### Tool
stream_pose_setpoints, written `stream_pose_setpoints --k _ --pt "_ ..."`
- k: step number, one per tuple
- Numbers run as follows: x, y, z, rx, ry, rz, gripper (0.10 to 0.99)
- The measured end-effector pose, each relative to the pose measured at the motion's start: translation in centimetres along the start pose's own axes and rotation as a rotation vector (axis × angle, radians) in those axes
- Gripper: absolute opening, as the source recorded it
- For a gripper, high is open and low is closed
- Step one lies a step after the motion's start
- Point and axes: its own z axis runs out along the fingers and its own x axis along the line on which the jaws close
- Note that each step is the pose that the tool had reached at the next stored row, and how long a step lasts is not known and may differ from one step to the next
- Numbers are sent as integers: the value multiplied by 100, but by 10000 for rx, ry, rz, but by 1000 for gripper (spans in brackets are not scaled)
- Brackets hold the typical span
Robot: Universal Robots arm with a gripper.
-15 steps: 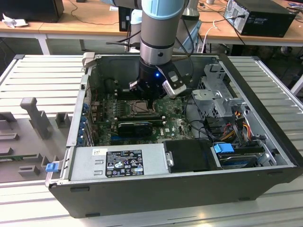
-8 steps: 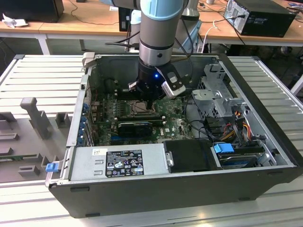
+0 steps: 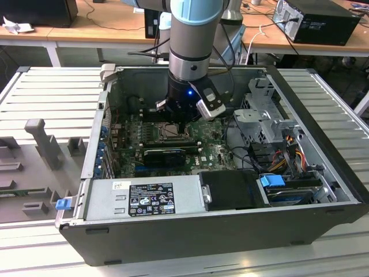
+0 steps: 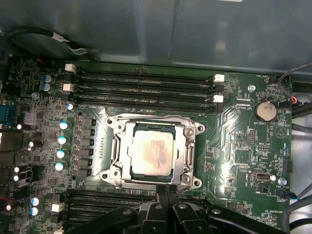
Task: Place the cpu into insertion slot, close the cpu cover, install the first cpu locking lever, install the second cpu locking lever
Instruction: 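Install the second cpu locking lever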
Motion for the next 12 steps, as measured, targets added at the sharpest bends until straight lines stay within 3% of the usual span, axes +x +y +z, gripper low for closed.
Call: stream_pose_setpoints --k 12 --pt "2 -17 3 -34 -3 -1 106"
